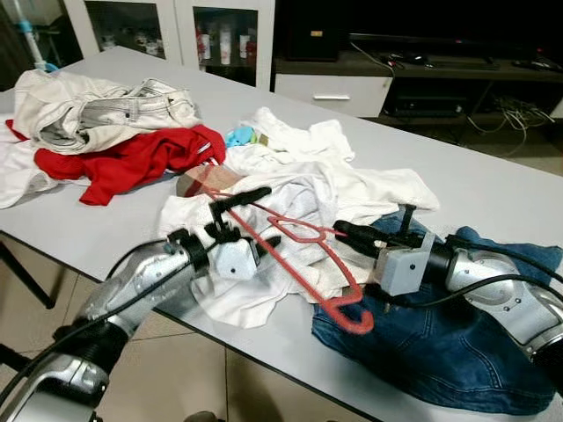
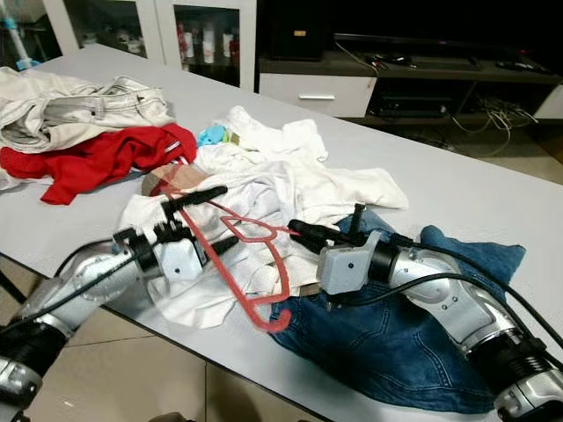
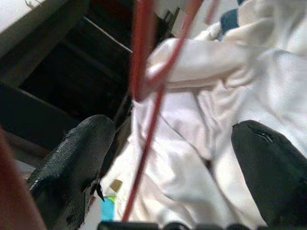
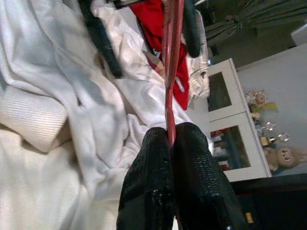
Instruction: Hang hanger
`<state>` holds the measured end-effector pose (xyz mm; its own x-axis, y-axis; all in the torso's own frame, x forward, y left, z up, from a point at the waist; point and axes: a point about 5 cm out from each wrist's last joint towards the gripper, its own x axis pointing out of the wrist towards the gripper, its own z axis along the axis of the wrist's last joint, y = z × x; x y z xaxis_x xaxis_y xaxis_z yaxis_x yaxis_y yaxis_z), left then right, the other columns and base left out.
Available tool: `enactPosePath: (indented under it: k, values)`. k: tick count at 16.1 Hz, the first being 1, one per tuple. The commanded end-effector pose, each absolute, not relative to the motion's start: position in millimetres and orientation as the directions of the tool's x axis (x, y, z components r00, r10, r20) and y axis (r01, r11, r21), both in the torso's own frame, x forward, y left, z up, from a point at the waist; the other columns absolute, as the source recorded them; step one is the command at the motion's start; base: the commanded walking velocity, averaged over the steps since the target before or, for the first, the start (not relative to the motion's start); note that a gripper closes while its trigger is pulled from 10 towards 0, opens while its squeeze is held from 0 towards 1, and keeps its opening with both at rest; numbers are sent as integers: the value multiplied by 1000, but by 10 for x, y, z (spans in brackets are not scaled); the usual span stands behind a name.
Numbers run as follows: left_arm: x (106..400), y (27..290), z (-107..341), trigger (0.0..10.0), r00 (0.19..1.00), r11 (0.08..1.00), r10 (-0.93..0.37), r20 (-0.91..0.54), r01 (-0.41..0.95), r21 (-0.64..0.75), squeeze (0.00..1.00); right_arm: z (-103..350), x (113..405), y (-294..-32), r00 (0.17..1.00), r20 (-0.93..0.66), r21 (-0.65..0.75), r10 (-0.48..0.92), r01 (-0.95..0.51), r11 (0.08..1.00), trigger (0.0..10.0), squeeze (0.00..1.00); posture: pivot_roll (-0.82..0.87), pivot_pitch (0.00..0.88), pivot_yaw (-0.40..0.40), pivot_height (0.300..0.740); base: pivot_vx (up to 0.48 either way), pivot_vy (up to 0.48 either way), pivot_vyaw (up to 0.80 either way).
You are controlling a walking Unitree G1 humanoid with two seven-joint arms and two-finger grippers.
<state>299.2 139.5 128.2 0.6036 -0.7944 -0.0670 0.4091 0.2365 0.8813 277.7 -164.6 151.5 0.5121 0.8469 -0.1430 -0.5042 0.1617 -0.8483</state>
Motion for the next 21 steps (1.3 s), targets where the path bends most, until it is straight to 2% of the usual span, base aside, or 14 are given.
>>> enactPosePath:
  k: [1, 2, 4, 7, 11, 14, 15, 16, 17, 18, 20, 21]
  values:
    - [2948, 1275, 1255, 5216, 558, 199, -826, -81, 424, 884, 0, 1608, 2766, -1614, 482, -124, -873, 867, -469, 136, 10000, 0, -16, 0, -77, 740, 0, 0, 0]
    - [2938, 1273, 1241, 0, 552, 194, -829, -89, 433, 880, 0, 1624, 2769, -1627, 486, -119, -875, 866, -464, 140, 10000, 0, -16, 0, -79, 740, 0, 0, 0]
    - [2937, 1270, 1246, 0, 546, 191, -833, -90, 435, 880, 0, 1652, 2776, -1658, 494, -108, -878, 863, -454, 150, 10000, 0, -19, 0, -80, 740, 0, 0, 0]
    - [2929, 1243, 1245, 0, 529, 178, -843, -96, 443, 879, 0, 1686, 2804, -1714, 531, -85, -847, 843, -484, 219, 10000, 0, -29, 0, -76, 740, 0, 0, 0]
    - [2924, 1213, 1234, 0, 519, 171, -849, -100, 448, 878, 0, 1675, 2787, -1777, 535, -119, -815, 836, -534, 226, 10000, 0, -38, 0, -75, 740, 0, 0, 0]
    - [2942, 1222, 1244, 0, 542, 184, -836, -88, 429, 884, 0, 1706, 2826, -1833, 566, -103, -808, 818, -528, 263, 10000, 0, -36, 0, -80, 740, 0, 0, 0]
    - [2958, 1230, 1248, 2314, 559, 193, -825, -81, 415, 889, 0, 1731, 2841, -1852, 581, -75, -812, 810, -507, 289, 10000, 0, -34, 0, -81, 740, 0, 0, 0]
    - [2968, 1234, 1250, 7765, 569, 198, -819, -77, 406, 892, 0, 1785, 2850, -1866, 592, -23, -827, 805, -464, 318, 10000, 792, -34, 0, -82, 740, 0, 0, 0]
    - [2970, 1236, 1251, 8784, 571, 201, -817, -75, 404, 892, 0, 1804, 2851, -1868, 592, -6, -830, 806, -452, 326, 10000, 1000, -34, 0, -82, 740, 0, 0, 0]
    - [2976, 1241, 1253, 10000, 579, 203, -812, -74, 398, 895, 0, 1840, 2854, -1872, 593, 19, -833, 805, -436, 340, 10000, 1000, -34, 0, -82, 740, 0, 0, 0]
    - [2994, 1258, 1253, 10000, 593, 204, -801, -74, 388, 899, 0, 1846, 2881, -1896, 611, 22, -808, 791, -455, 374, 10000, 1000, -32, 0, -80, 740, 0, 0, 0]
    - [3006, 1268, 1256, 10000, 602, 204, -795, -74, 381, 902, 0, 1811, 2894, -1938, 625, 1, -758, 781, -509, 408, 10000, 0, -30, 0, -80, 740, 0, 0, 0]
